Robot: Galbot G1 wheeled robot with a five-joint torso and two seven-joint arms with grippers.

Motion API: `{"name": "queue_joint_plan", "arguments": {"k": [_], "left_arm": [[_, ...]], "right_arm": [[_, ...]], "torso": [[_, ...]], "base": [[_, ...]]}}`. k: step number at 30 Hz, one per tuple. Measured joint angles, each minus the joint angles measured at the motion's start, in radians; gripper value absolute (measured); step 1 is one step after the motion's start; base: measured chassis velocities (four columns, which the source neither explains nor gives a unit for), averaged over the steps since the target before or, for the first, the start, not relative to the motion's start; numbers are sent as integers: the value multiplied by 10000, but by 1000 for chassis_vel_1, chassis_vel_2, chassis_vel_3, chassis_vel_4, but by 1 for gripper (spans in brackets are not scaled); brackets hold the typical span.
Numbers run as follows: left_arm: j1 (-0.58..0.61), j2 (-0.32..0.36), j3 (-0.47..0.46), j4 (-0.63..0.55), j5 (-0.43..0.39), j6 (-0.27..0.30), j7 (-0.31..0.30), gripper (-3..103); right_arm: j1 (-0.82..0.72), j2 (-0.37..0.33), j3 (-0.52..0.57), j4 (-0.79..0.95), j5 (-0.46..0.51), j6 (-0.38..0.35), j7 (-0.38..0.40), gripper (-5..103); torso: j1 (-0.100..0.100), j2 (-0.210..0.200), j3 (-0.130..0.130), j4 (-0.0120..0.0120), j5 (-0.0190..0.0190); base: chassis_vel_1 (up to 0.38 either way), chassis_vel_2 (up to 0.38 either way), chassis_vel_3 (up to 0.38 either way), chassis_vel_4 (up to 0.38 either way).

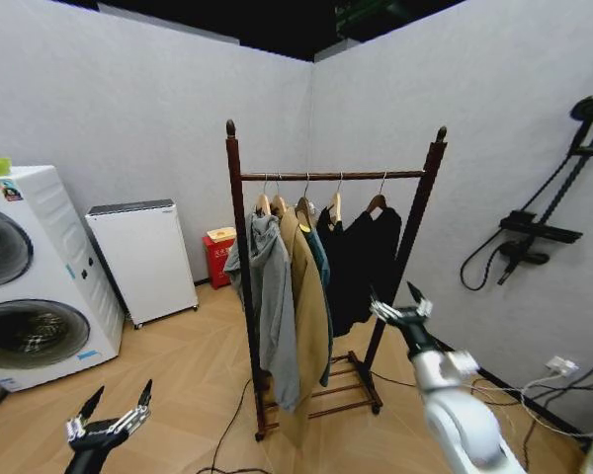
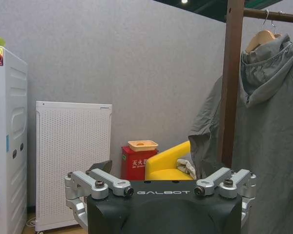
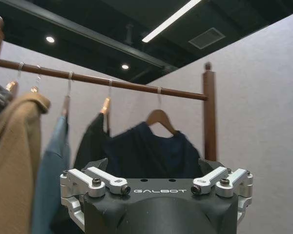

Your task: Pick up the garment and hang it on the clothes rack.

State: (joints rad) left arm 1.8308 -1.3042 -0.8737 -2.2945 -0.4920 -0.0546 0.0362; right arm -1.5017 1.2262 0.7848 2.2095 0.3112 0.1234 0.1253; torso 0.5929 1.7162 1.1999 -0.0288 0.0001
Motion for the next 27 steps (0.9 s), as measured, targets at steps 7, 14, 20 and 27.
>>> {"name": "queue_joint_plan", "arguments": {"k": [7, 14, 20, 27], "left_arm": [[0, 0, 0, 0, 0, 0, 1, 100], [0, 0, 0, 0, 0, 0, 1, 100], [0, 0, 0, 0, 0, 0, 1, 100], [0, 0, 0, 0, 0, 0, 1, 100]], "right_arm": [[-1192, 335, 558, 335, -221, 453, 484, 100], [-2240, 839, 265, 1046, -81, 64, 543, 100], [-2760, 1049, -921, 1182, -626, 7, 383, 100], [-2759, 1080, -1146, 1191, -753, -85, 337, 100]], "torso": [[1, -1, 2, 9, -3], [3, -2, 3, 6, -2], [3, -2, 3, 6, -2], [4, -3, 3, 6, -2]], "base": [[0, 0, 0, 0], [0, 0, 0, 0], [0, 0, 0, 0], [0, 0, 0, 0]]}}
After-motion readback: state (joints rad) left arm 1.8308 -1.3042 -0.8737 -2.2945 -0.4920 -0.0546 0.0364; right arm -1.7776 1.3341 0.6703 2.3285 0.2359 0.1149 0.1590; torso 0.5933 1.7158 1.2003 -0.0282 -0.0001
